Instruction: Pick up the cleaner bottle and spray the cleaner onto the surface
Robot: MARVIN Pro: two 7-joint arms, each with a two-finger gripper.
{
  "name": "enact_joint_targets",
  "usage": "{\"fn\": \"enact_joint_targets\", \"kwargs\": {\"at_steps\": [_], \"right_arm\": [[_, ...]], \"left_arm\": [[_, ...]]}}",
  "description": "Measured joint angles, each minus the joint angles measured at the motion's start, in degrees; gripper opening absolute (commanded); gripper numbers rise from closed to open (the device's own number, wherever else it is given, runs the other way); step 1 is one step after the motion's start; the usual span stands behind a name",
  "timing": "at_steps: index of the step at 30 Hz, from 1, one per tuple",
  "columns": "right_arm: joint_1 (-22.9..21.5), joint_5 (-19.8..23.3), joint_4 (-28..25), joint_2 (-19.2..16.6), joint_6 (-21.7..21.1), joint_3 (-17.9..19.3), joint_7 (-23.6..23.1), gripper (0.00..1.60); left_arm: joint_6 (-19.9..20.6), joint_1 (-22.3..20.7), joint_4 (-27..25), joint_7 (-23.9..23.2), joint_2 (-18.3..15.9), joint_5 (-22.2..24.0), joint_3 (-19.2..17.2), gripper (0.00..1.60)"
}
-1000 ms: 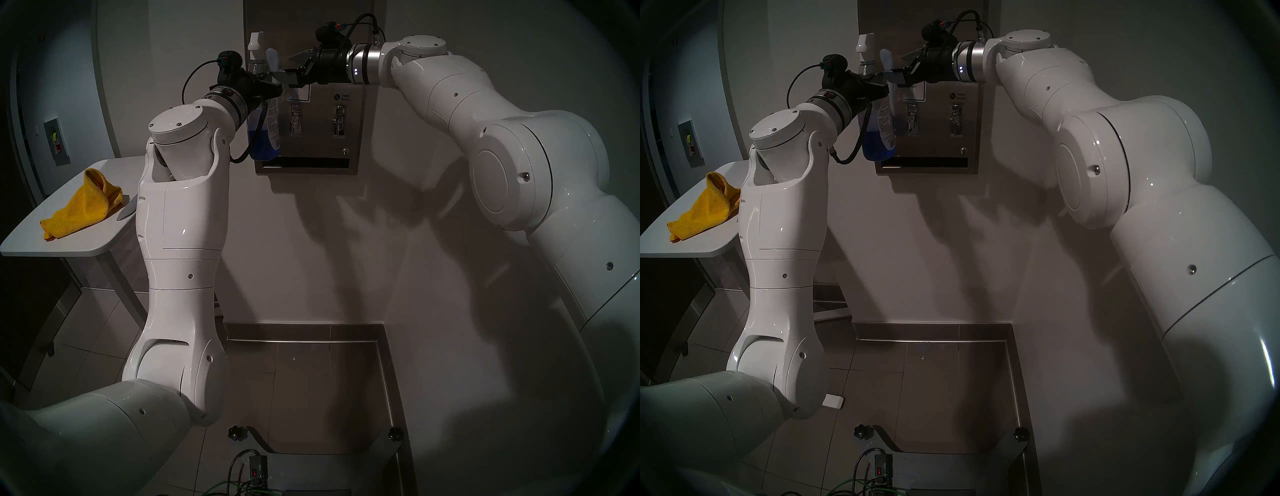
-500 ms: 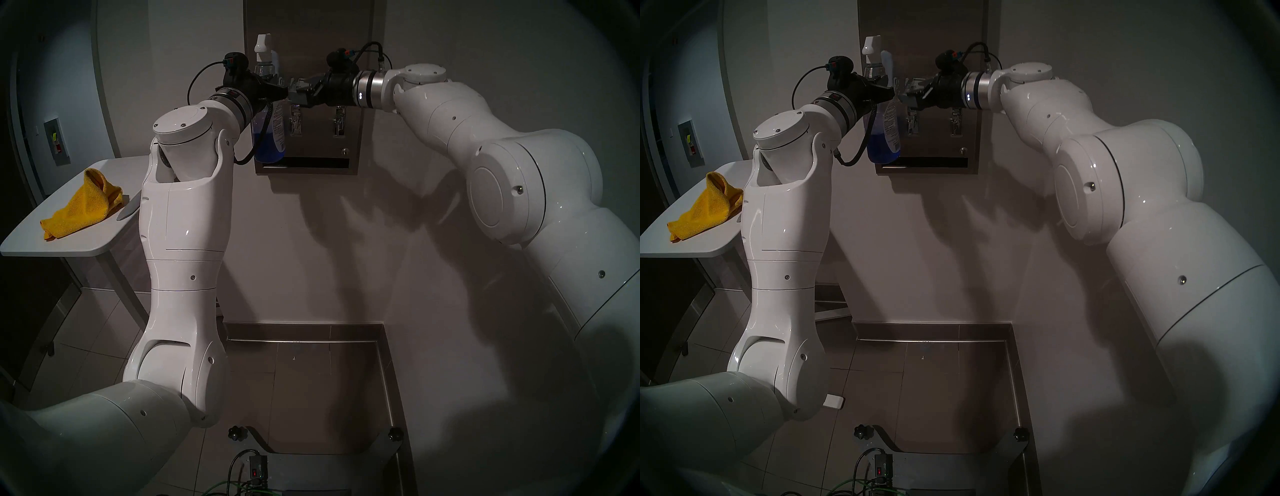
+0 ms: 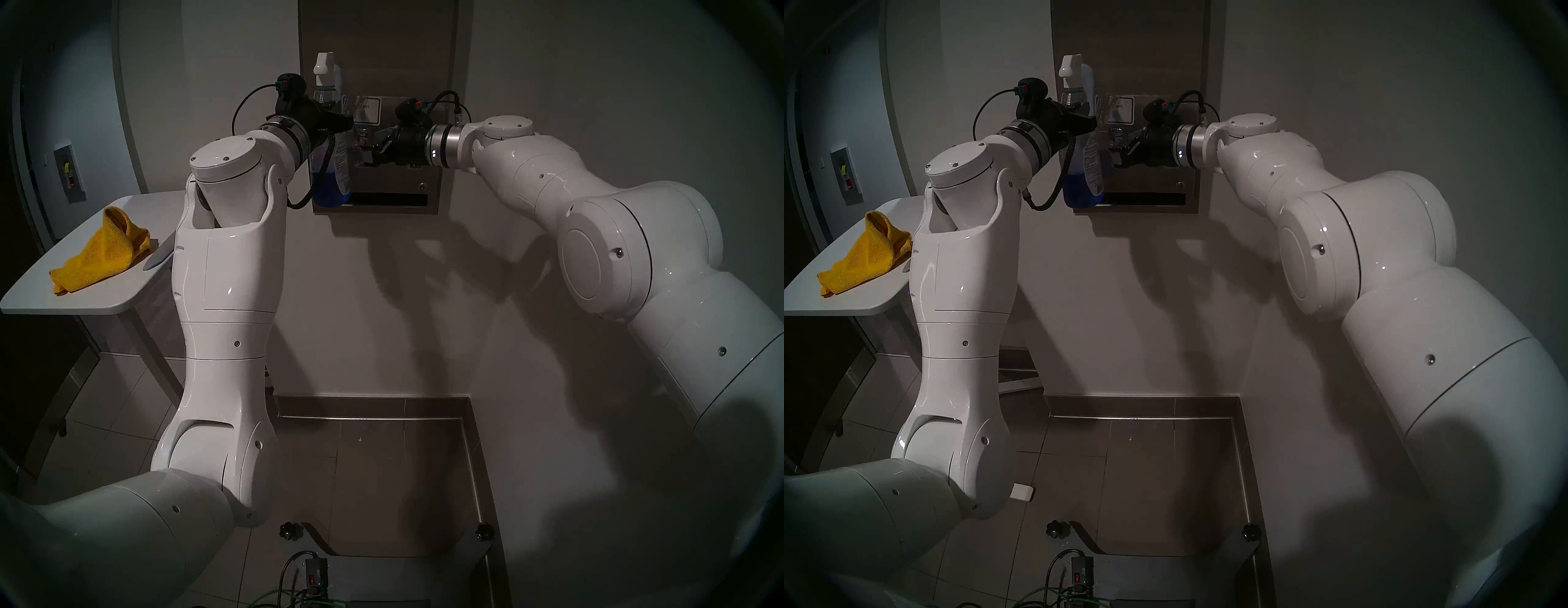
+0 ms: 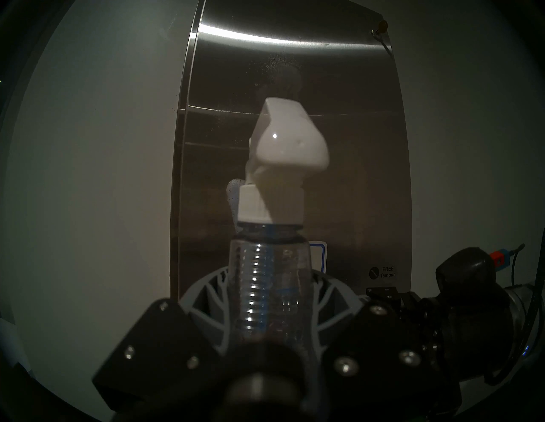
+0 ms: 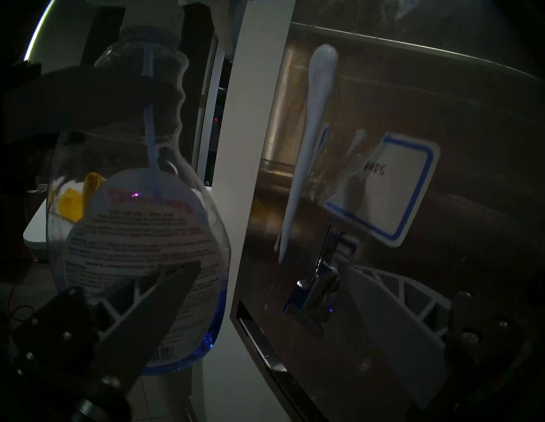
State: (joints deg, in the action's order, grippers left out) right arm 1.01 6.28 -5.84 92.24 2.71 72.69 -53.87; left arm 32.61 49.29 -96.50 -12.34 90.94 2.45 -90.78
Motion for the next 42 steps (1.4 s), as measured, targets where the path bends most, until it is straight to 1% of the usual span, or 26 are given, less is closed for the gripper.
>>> {"fn": "enact_joint_targets", "kwargs": {"at_steps": [13,27,33,36,42], "right_arm": [[1.31,0.08,0.37,0.56,1.88,0.67,-1.21,1.6],[2.17,0.48,0.52,0.34,3.95,1.94,-2.55,1.6],[3.68,1.07,1.0,-1.33,4.34,3.04,-1.97,1.6],[5.3,1.42,1.18,-2.98,4.45,3.74,-1.14,1.6],[8.54,2.15,1.32,-5.21,5.01,4.96,-0.26,1.6]], "left_arm": [[0.77,0.29,-0.01,0.01,-0.04,-0.06,-0.75,0.0],[1.28,0.31,-0.21,0.03,-0.04,-0.07,-1.07,0.0],[1.61,0.46,-0.13,-0.11,0.05,-0.02,-0.96,0.0],[1.84,0.64,-0.04,-0.2,0.09,-0.01,-0.94,0.0],[2.31,1.02,0.25,-0.34,0.16,0.0,-0.92,0.0]]}}
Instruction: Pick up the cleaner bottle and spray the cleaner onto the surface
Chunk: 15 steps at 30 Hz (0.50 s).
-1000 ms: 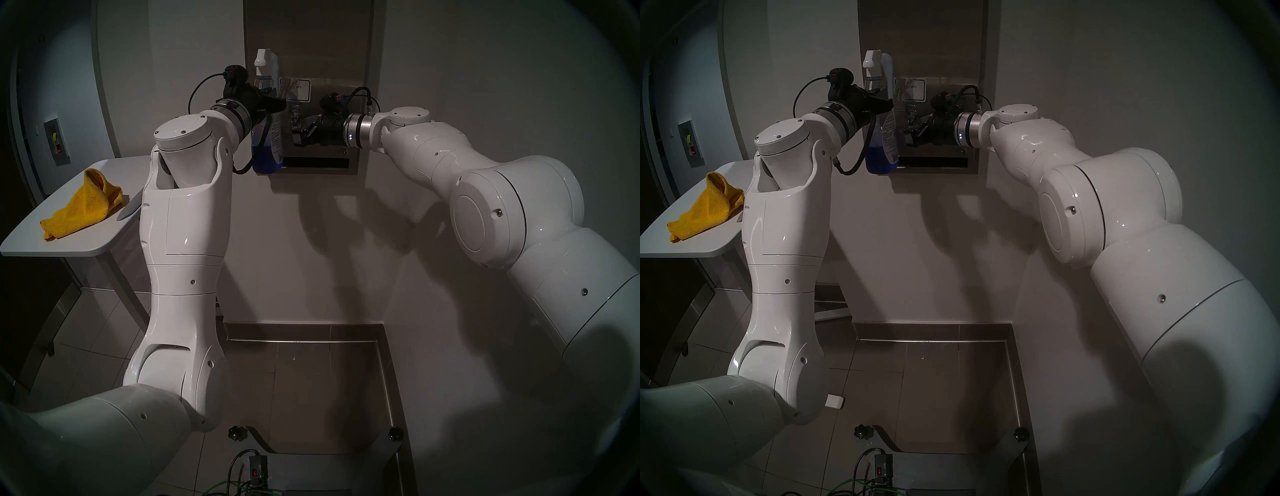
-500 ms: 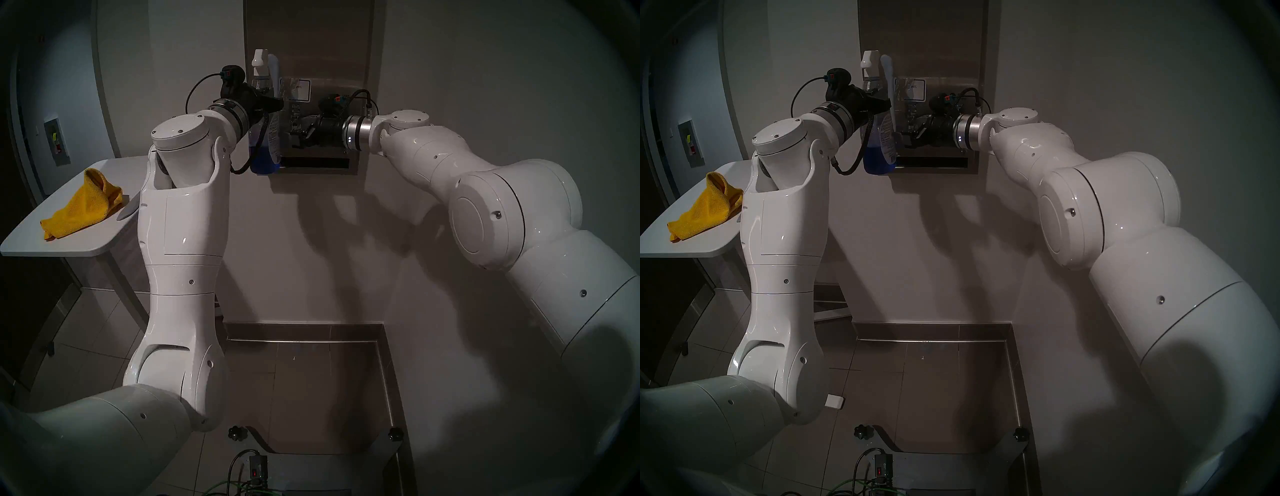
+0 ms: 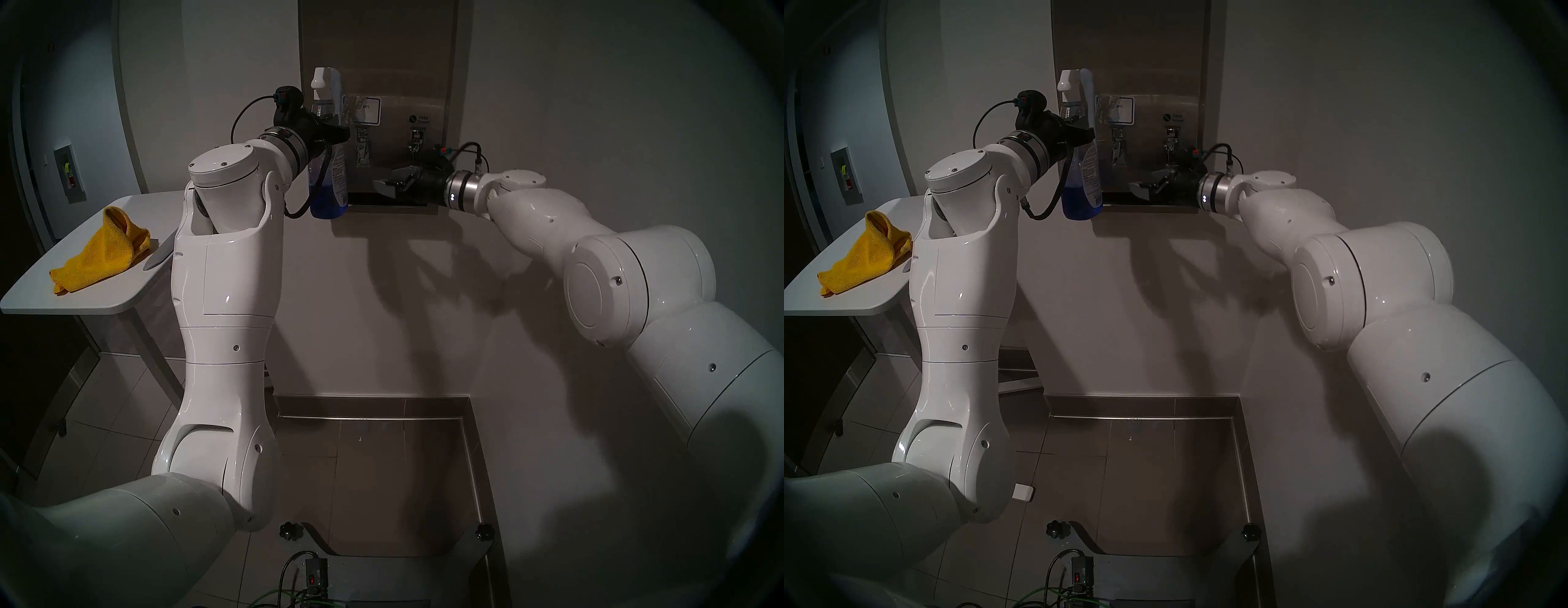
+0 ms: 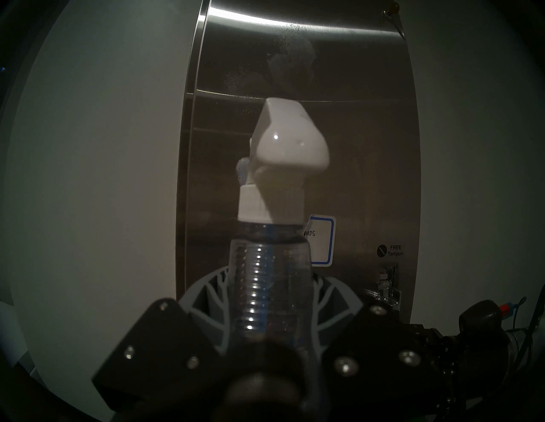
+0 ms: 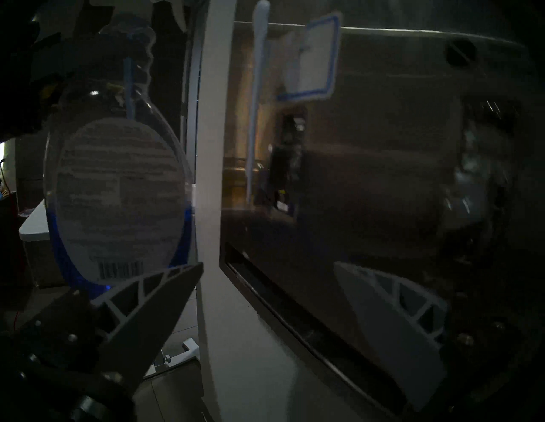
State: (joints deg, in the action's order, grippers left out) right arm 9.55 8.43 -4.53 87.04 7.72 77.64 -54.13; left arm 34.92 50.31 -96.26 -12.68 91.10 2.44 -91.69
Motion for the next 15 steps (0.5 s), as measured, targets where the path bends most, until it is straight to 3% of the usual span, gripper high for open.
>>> {"fn": "enact_joint_targets", "kwargs": {"at_steps": [15], "right_arm": [[4.41,4.28,-2.15,-0.13,4.45,3.79,1.0,1.6]], "left_arm": [[1.3,1.13,0.8,-0.3,0.1,0.0,0.0,0.0]]}}
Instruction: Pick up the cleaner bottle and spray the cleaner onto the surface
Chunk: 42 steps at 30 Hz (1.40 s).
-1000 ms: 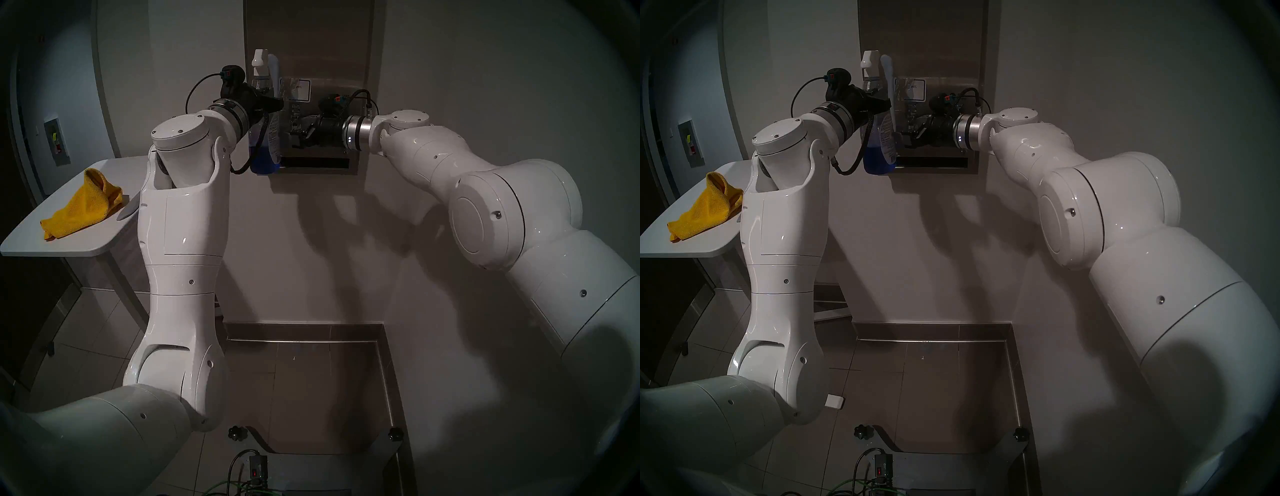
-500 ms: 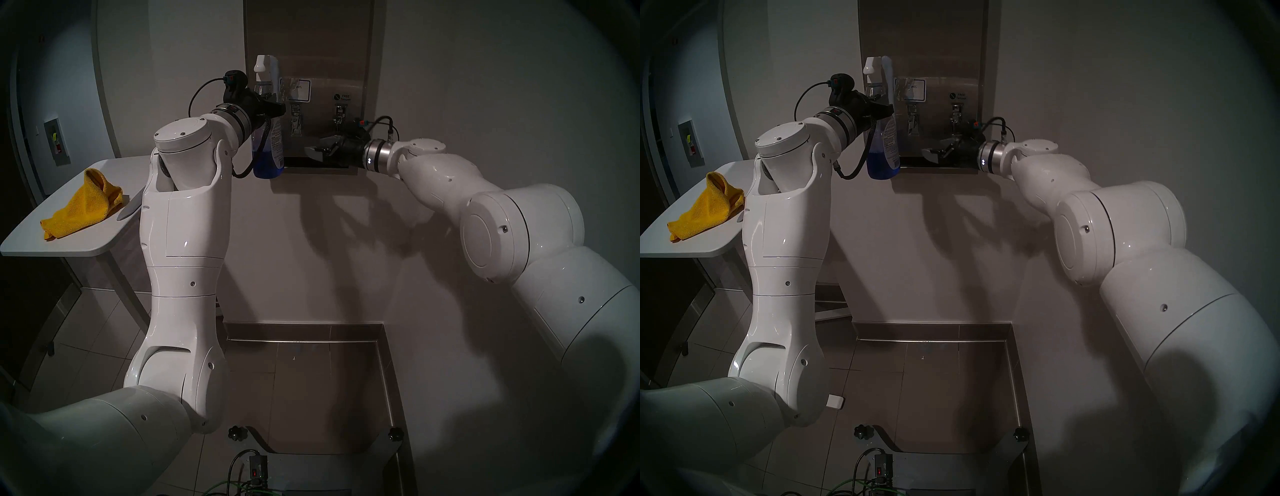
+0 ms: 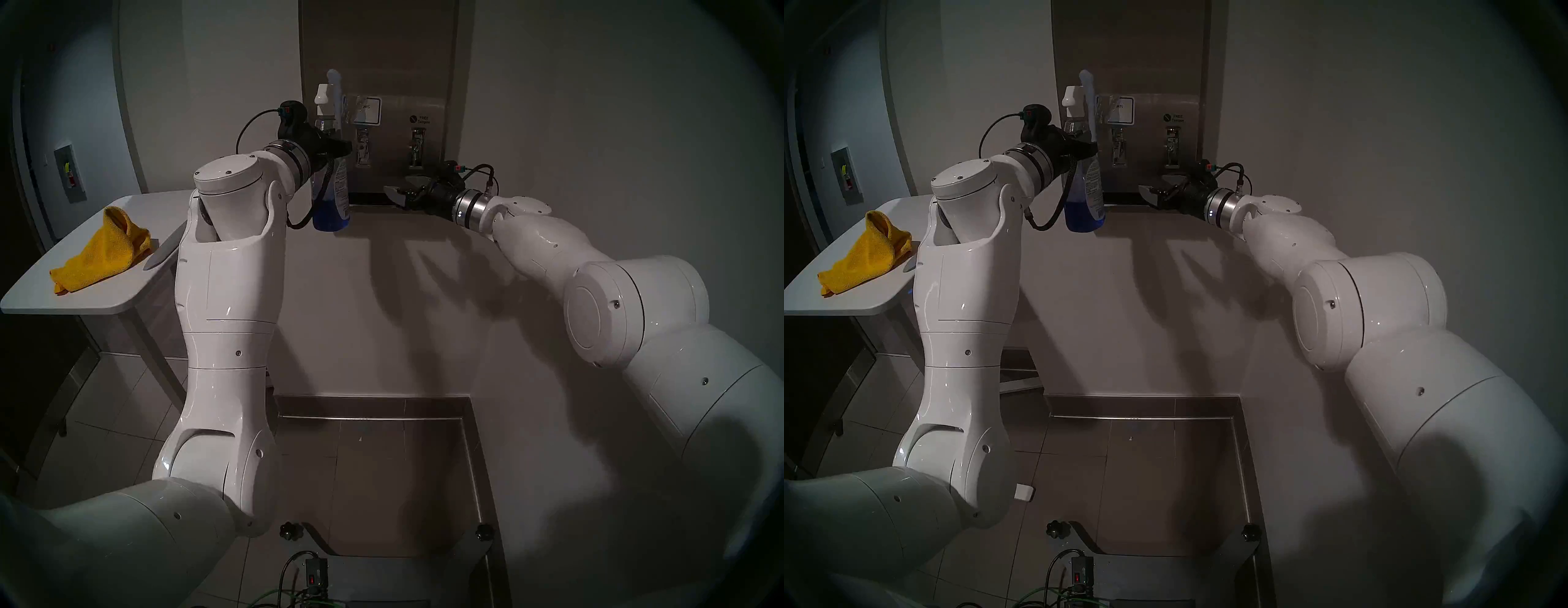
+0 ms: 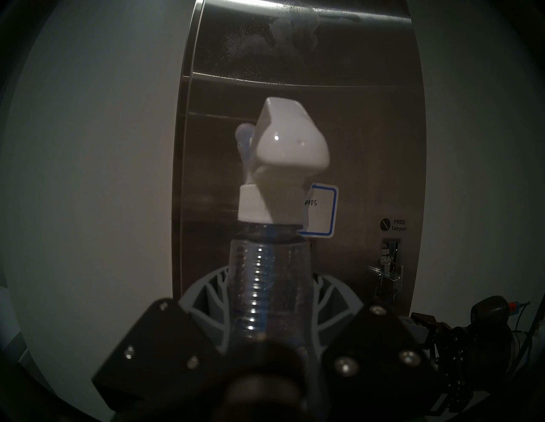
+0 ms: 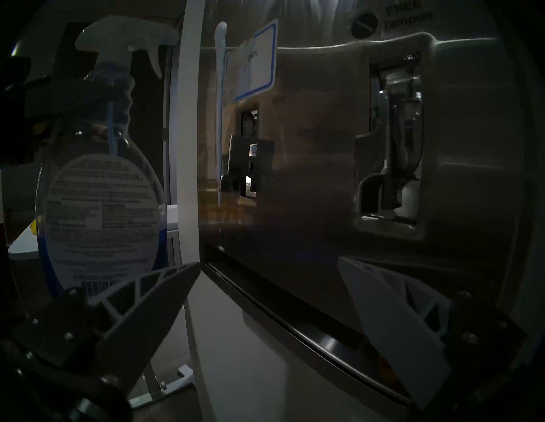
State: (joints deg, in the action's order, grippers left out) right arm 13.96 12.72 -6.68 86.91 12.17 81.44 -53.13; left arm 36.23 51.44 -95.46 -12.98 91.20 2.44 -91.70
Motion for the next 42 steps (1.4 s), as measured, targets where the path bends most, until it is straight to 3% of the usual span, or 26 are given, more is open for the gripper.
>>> {"fn": "enact_joint_targets", "kwargs": {"at_steps": [42], "right_arm": [[9.54,9.64,-0.88,3.54,17.07,8.02,3.57,1.6]], "left_arm": [[3.46,3.03,2.62,-0.51,-0.12,-0.07,-0.28,0.0]]}}
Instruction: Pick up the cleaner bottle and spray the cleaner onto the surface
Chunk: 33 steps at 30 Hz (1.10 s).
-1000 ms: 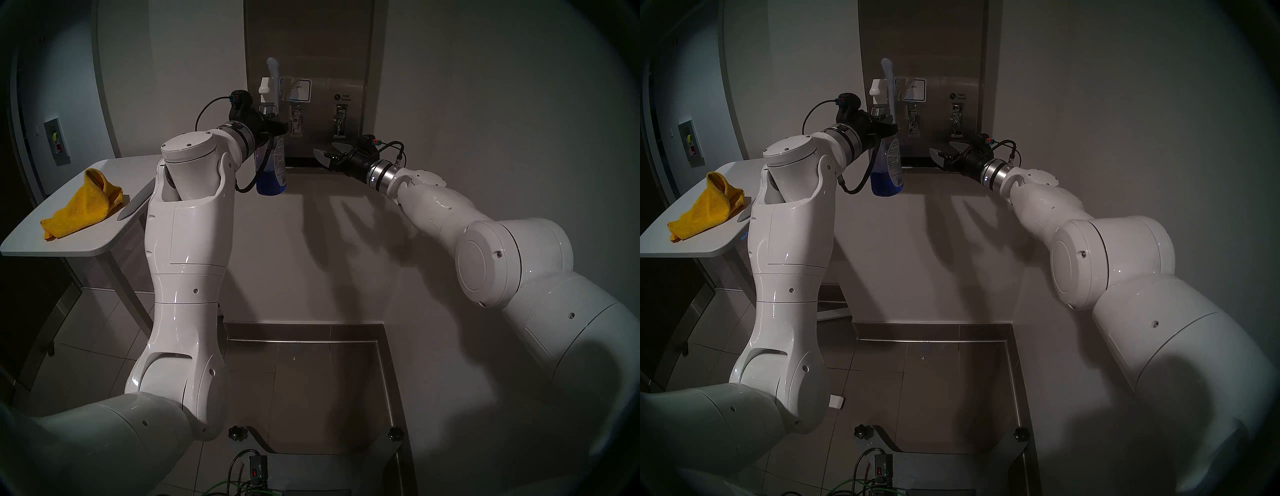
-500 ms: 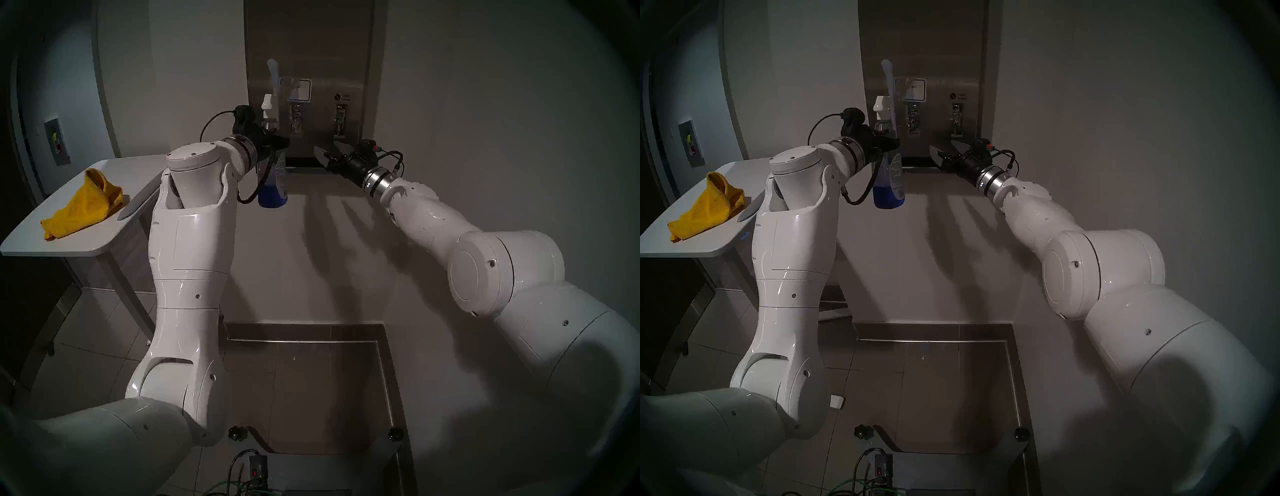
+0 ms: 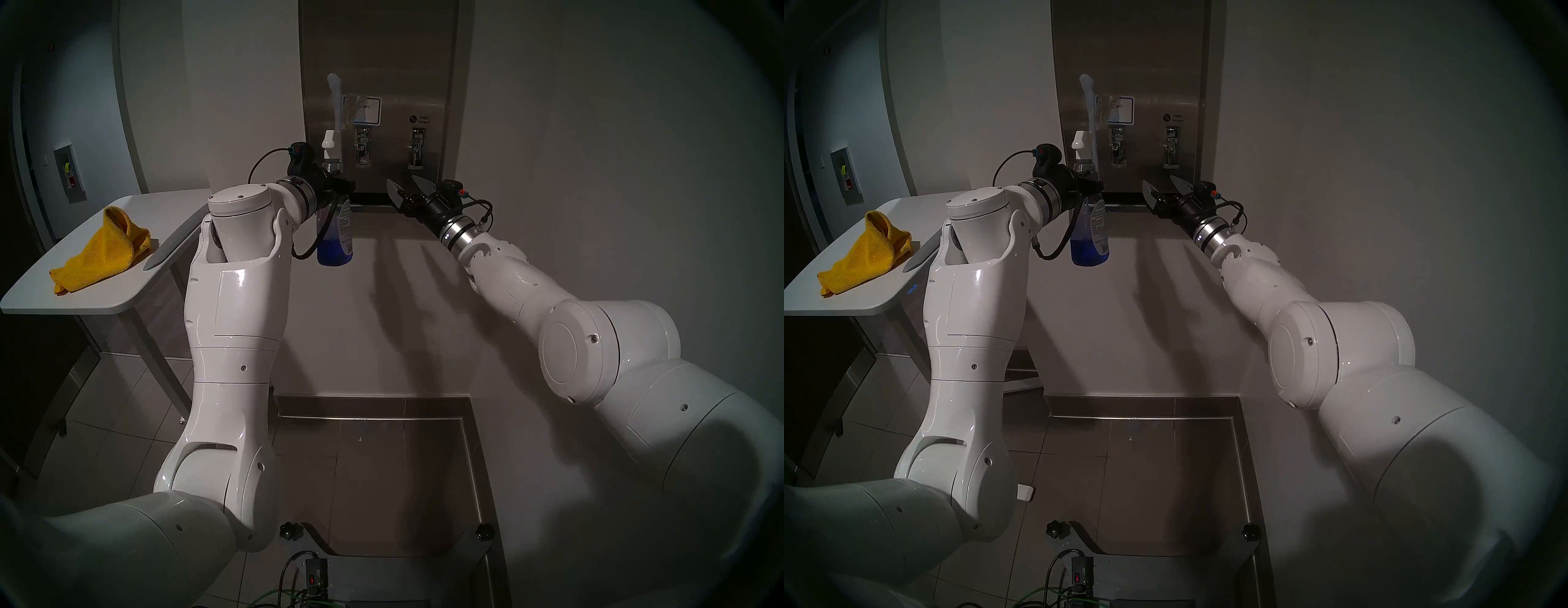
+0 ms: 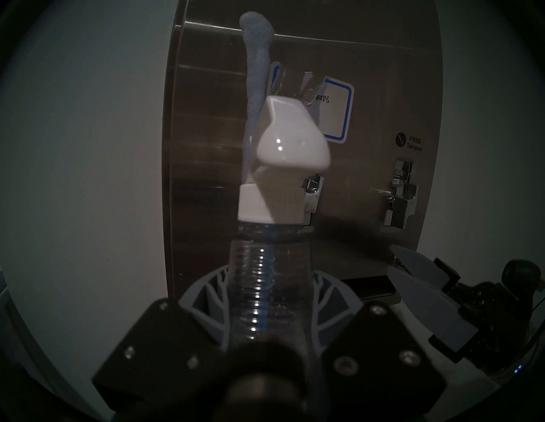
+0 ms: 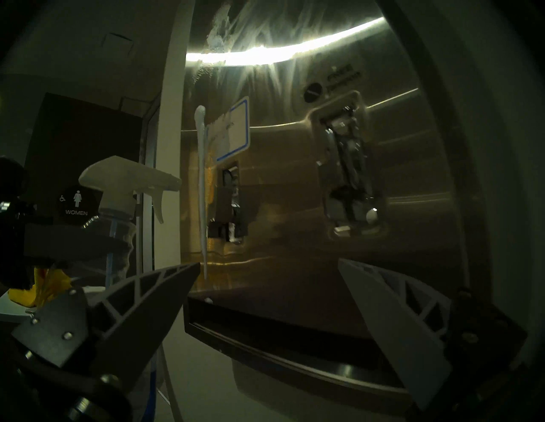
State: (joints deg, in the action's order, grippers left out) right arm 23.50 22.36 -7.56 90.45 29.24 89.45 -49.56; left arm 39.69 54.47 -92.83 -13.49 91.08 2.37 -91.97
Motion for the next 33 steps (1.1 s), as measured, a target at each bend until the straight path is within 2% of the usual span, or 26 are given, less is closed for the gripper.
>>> {"fn": "enact_joint_targets", "kwargs": {"at_steps": [4,10,33], "right_arm": [[1.77,0.89,0.66,-0.64,1.11,0.78,0.9,1.6],[7.41,1.35,3.12,-1.18,1.8,1.46,2.26,1.6],[23.05,3.36,3.4,-1.53,4.83,3.97,6.12,1.6]], "left_arm": [[0.06,-0.14,-0.12,0.01,-0.44,-0.03,-0.35,0.0],[0.07,-0.84,-0.84,0.21,-1.53,-0.28,-1.17,0.0],[0.07,-3.99,-4.08,2.89,-5.23,-3.36,-3.82,0.0]]}}
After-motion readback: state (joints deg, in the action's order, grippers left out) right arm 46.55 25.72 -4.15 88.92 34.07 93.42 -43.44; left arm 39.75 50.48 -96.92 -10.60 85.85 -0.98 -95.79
